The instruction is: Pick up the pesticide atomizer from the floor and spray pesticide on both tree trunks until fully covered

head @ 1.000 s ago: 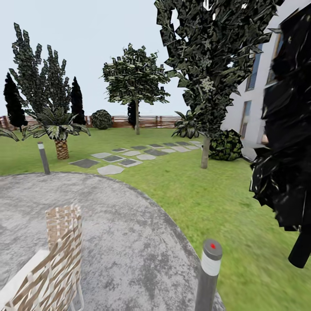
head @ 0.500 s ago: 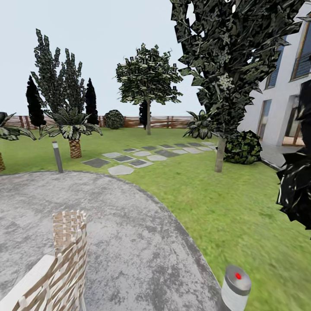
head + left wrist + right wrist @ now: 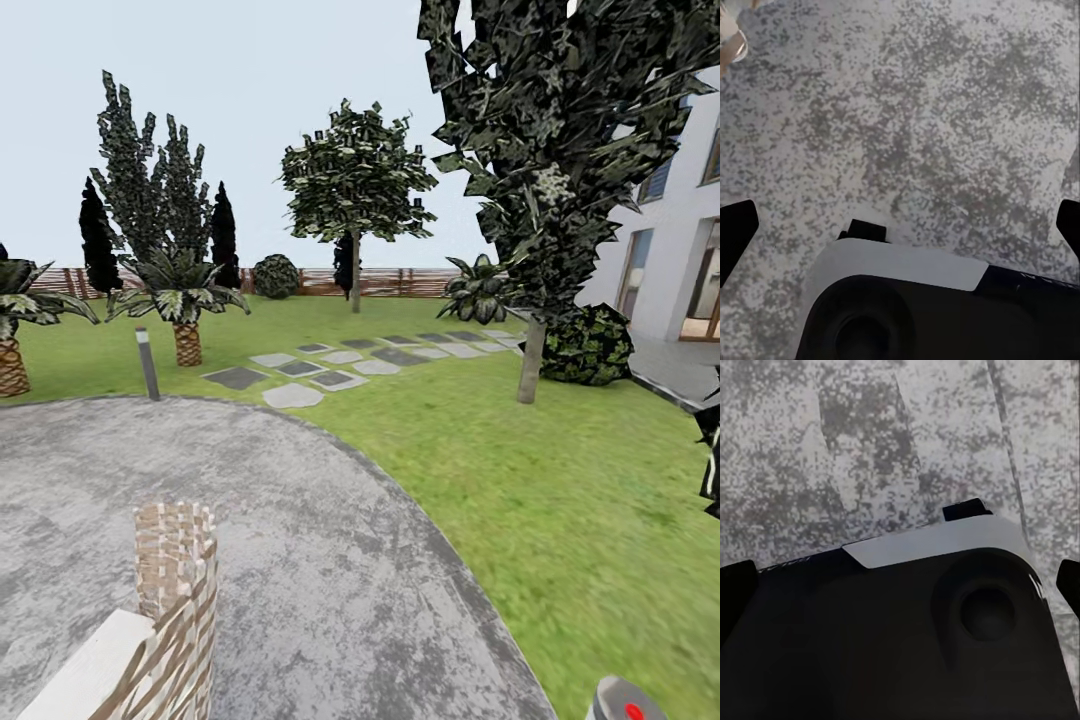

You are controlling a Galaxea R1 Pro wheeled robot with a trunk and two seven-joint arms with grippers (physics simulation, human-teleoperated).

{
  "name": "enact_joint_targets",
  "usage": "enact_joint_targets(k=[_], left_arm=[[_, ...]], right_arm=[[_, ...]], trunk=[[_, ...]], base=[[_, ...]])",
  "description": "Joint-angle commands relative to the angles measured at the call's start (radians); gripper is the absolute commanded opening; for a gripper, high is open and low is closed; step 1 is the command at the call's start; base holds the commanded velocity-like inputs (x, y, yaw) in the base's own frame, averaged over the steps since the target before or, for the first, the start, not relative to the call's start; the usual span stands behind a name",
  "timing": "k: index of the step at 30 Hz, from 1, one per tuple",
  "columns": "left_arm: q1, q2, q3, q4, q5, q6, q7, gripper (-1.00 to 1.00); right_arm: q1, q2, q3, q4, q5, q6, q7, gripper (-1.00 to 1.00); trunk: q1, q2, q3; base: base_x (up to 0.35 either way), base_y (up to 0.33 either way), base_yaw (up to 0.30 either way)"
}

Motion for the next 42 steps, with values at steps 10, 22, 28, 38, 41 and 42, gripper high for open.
enact_joint_targets(k=[10, 22, 28, 38, 41, 42], left_arm=[[-0.001, 0.0, 0.004, 0.001, 0.008, -0.002, -0.009, 1.0], [-0.001, 0.0, 0.004, 0.0, 0.008, -0.003, -0.009, 1.0], [-0.001, 0.0, 0.004, 0.001, 0.008, -0.003, -0.009, 1.0], [-0.001, 0.0, 0.004, 0.0, 0.008, -0.003, -0.009, 1.0], [-0.001, 0.0, 0.004, 0.0, 0.008, -0.003, -0.009, 1.0], [-0.001, 0.0, 0.004, 0.0, 0.008, -0.003, -0.009, 1.0]], right_arm=[[0.0, -0.001, -0.009, 0.0, 0.001, -0.003, 0.004, 1.0], [-0.001, -0.001, -0.01, 0.0, 0.0, -0.003, 0.004, 1.0], [0.0, -0.002, -0.011, 0.0, 0.0, -0.003, 0.004, 1.0], [0.0, -0.001, -0.011, 0.0, 0.0, -0.003, 0.004, 1.0], [0.0, -0.001, -0.011, 0.0, 0.0, -0.003, 0.004, 1.0], [0.0, -0.001, -0.011, 0.0, 0.0, -0.003, 0.004, 1.0]], trunk=[[0.0, -0.001, -0.001], [0.0, -0.001, -0.001], [0.0, -0.001, -0.001], [0.0, -0.001, -0.001], [0.0, -0.001, -0.001], [0.0, -0.001, -0.001]], base=[[0.086, 0.072, 0.002], [0.167, 0.044, 0.0], [0.127, 0.003, -0.011], [0.073, 0.0, -0.095], [0.23, 0.0, -0.018], [0.207, 0.0, -0.01]])
